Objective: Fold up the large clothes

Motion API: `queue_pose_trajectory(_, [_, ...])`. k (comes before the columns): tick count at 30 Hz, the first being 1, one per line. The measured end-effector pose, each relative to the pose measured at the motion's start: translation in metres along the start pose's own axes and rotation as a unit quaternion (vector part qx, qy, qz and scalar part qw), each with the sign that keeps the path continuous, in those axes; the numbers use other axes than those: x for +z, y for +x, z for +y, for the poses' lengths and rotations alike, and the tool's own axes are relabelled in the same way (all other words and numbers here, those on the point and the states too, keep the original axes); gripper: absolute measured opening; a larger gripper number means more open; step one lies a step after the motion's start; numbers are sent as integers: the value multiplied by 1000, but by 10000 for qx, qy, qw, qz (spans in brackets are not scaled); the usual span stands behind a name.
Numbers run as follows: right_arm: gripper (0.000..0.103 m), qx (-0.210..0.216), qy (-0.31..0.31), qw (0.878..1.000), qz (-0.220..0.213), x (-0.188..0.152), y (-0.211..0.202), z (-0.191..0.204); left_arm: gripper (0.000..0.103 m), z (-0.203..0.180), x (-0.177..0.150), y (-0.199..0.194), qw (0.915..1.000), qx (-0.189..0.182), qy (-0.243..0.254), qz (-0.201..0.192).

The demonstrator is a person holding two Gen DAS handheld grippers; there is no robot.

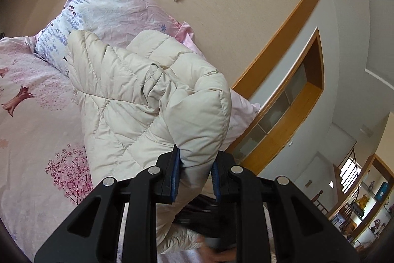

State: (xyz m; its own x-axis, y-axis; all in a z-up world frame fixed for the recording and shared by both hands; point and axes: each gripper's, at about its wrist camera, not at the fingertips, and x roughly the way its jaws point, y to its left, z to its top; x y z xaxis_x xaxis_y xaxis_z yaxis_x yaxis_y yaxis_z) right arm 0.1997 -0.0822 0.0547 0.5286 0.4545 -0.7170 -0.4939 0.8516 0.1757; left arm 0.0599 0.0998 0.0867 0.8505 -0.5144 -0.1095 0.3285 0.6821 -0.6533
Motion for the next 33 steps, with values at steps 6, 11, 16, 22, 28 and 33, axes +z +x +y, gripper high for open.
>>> queue_pose_trajectory(6, [56,-594,399,9973,-190,-17,-47,-45,20,-3,1,7,9999,-44,99,96])
queue_pose_trajectory(11, [56,-753,633,9949,213,-21,-28,-73,20,-20,-7,22,9985,-281,317,349])
queue_pose_trajectory(16, [61,-495,661,9961,324,-9,-7,-83,20,-40,-24,54,9919,-654,541,942])
queue_pose_trajectory(22, [61,-157,768,9962,367,-3,4,-99,20,-47,-49,94,9794,-915,574,1704])
queue_pose_trajectory(28, [51,-56,873,9959,208,-6,-16,-121,20,-45,-65,112,9719,-870,595,2105])
queue_pose_trajectory(33, [51,-676,1271,9894,-203,-17,-65,-164,21,-57,-84,127,9603,-486,1187,2479])
